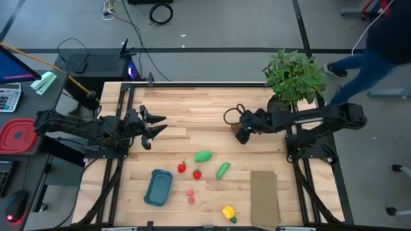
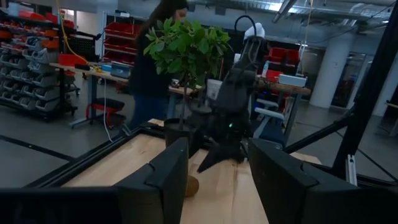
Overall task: Pick and placing Produce into tupperware
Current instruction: Put the brown kiwi into the blue bin
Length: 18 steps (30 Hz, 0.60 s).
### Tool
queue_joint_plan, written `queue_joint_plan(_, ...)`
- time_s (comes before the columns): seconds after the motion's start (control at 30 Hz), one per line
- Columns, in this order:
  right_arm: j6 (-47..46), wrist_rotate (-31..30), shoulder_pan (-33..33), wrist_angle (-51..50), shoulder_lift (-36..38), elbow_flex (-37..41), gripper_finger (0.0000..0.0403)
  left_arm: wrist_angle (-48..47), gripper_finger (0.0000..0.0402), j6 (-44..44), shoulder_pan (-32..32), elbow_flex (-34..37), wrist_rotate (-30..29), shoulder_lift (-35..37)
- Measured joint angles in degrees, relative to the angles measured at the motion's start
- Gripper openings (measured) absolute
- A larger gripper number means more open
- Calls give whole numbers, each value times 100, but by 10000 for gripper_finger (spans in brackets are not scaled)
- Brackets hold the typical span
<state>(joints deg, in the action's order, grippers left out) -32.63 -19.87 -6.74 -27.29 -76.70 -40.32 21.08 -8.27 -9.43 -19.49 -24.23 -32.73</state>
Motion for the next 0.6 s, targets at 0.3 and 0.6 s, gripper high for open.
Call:
queue_joint_plan(0.3,-179,90,-149,566,-410,-3,284,-38,173,-2,0,1,0,0)
queue_joint_plan(0.6,-412,372,-149,652,-267,-3,284,-44,173,-8,-3,2,0,0)
